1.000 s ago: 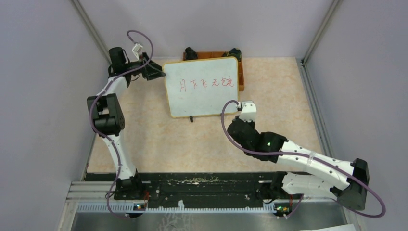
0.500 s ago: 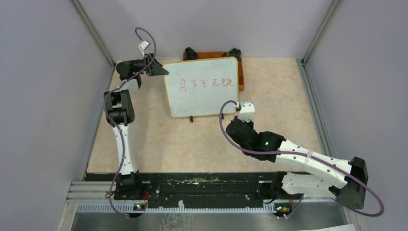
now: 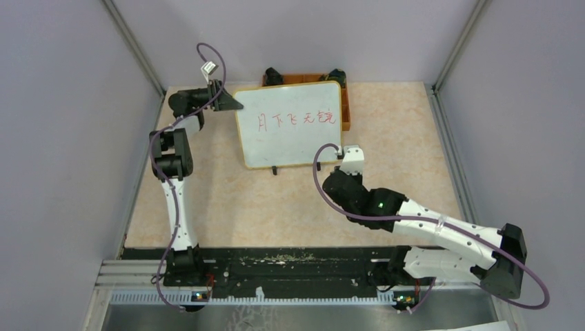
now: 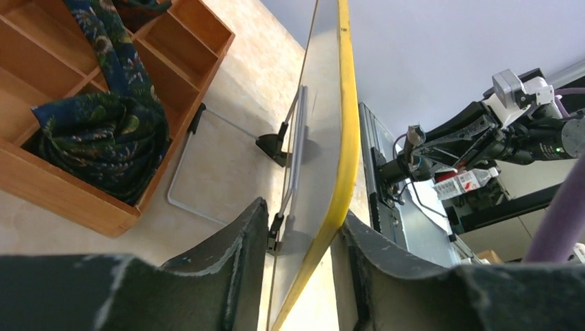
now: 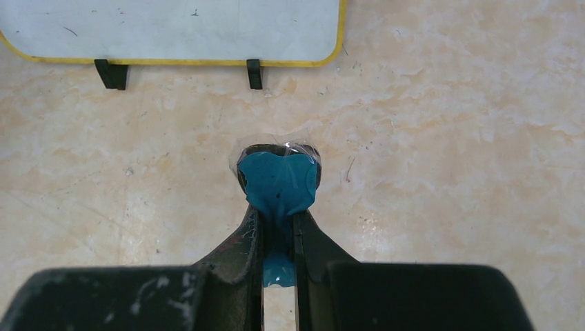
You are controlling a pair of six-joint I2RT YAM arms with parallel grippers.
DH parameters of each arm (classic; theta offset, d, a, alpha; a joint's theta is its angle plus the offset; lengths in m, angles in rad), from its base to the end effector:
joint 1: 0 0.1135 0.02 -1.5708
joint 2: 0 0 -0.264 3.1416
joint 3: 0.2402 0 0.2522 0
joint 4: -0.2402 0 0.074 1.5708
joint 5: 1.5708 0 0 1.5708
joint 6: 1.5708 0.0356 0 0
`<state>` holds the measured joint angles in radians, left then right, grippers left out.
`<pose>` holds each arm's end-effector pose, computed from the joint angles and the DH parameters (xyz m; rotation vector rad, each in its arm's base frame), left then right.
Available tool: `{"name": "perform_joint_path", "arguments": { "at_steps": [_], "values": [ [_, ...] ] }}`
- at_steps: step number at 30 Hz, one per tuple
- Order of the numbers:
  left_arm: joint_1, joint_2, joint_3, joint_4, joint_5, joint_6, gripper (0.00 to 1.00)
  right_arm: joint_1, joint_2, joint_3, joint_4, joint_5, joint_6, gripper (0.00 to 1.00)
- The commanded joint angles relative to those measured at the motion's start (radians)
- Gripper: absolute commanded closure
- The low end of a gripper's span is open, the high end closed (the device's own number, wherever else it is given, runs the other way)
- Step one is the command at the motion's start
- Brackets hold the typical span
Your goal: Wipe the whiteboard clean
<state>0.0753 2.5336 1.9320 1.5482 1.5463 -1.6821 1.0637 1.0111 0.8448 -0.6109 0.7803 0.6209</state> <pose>0.5176 0.0034 0.2359 0.6706 1.7148 -1.6810 0.1201 0.1645 0.2862 -0.1062 2.0909 0.0802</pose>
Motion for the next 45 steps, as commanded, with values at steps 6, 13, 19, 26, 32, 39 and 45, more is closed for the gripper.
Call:
{"name": "perform_joint_path", "arguments": {
  "at_steps": [6, 13, 19, 26, 32, 39, 45],
  "values": [
    [-0.014, -0.088, -0.064, 0.242, 0.169, 0.042, 0.66, 0.005, 0.023, 0.044, 0.052, 0.011, 0.002, 1.0],
    [-0.028, -0.1, -0.073, 0.242, 0.172, 0.042, 0.62, 0.005, 0.027, 0.036, 0.049, 0.008, 0.006, 1.0],
    [-0.032, -0.095, -0.061, 0.243, 0.167, 0.037, 0.77, 0.005, 0.008, 0.028, 0.049, 0.011, 0.008, 1.0],
    [-0.032, -0.094, -0.058, 0.242, 0.171, 0.029, 1.0, 0.002, 0.007, 0.03, 0.066, 0.042, -0.008, 1.0],
    [-0.032, -0.101, -0.075, 0.243, 0.181, 0.04, 1.0, -0.049, 0.051, 0.078, 0.132, 0.098, -0.101, 1.0],
    [-0.031, -0.132, -0.131, 0.243, 0.194, 0.078, 1.0, -0.198, 0.055, 0.058, 0.376, -0.013, -0.247, 1.0],
    [-0.034, -0.179, -0.224, 0.243, 0.227, 0.15, 1.0, -0.26, 0.134, 0.106, 0.426, -0.099, -0.272, 1.0]
  ]
}}
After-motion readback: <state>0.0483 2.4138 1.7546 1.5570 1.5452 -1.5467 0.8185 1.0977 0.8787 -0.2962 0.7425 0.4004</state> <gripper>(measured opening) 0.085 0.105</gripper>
